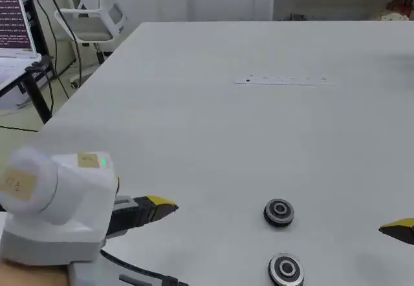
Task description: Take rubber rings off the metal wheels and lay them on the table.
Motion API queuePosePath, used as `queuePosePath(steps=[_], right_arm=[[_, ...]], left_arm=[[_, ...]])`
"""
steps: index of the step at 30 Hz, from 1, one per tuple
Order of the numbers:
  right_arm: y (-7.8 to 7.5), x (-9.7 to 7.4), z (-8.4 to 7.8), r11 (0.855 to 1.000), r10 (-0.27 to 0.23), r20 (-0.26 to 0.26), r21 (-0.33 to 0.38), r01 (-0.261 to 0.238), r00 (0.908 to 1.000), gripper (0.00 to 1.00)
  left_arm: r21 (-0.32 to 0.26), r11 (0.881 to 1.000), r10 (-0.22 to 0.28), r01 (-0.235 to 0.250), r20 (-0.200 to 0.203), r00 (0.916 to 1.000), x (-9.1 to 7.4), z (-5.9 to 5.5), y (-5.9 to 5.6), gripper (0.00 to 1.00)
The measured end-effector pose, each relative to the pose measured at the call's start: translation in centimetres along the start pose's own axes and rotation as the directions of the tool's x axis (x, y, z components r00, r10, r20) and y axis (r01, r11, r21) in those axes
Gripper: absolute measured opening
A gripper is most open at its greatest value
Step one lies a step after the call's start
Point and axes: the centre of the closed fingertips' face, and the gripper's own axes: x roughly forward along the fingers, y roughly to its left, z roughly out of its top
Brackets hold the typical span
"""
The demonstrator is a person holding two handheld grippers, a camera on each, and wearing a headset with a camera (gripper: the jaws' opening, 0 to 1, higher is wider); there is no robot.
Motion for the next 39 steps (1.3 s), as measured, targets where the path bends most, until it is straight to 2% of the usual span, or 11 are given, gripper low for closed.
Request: queuePosePath(steps=[3,8,12,16,18,21,23,27,31,35,39], right_arm=[[0.02,-0.03,0.13,1.000,0.002,0.008,0.002,-0.002,1.0000,0.97],[-0.17,-0.20,0.21,1.000,-0.010,0.018,0.000,0.010,0.9998,0.96],[-0.42,-0.41,0.24,1.000,-0.027,0.025,0.007,0.027,0.9993,0.94],[-0.26,-0.26,0.58,1.000,-0.018,0.042,0.017,0.018,0.9989,0.94],[0.13,-0.02,0.51,1.000,0.002,0.034,0.015,-0.002,0.9994,0.94],[0.14,0.19,0.10,1.000,0.004,0.010,0.010,-0.004,0.9999,0.94],[0.12,0.14,0.00,1.000,0.002,0.007,0.012,-0.002,1.0000,0.94],[-0.13,-0.11,0.32,1.000,-0.012,0.027,0.018,0.011,0.9996,0.94],[-0.10,-0.02,0.34,1.000,-0.006,0.028,0.024,0.006,0.9996,0.93],[-0.01,0.02,0.14,1.000,-0.007,0.014,0.011,0.007,0.9999,0.93],[-0.10,-0.05,0.22,1.000,-0.011,0.018,0.011,0.011,0.9998,0.92]], left_arm=[[0.017,1.000,0.007,-0.007,0.013,0.9999,-0.11,0.25,0.06,0.98],[-0.014,1.000,-0.003,0.003,0.035,0.9994,-0.14,0.48,-0.02,0.96],[0.002,1.000,-0.023,0.023,0.004,0.9997,0.12,0.02,-0.47,0.95],[0.023,1.000,-0.014,0.015,-0.008,0.9999,-0.04,-0.21,-0.34,0.95],[0.009,1.000,0.006,-0.006,0.007,1.0000,-0.33,-0.05,0.14,0.95],[-0.004,1.000,0.011,-0.011,0.052,0.9986,-0.61,0.62,0.31,0.94],[-0.010,1.000,0.011,-0.010,0.056,0.9984,-0.54,0.68,0.32,0.94],[-0.006,1.000,-0.006,0.007,0.045,0.9990,-0.29,0.52,-0.06,0.95],[0.009,1.000,0.005,-0.006,0.027,0.9996,-0.23,0.25,0.12,0.96],[0.003,1.000,0.019,-0.019,0.040,0.9990,-0.30,0.50,0.36,0.95],[0.006,1.000,0.025,-0.025,0.035,0.9991,-0.29,0.43,0.45,0.95]])
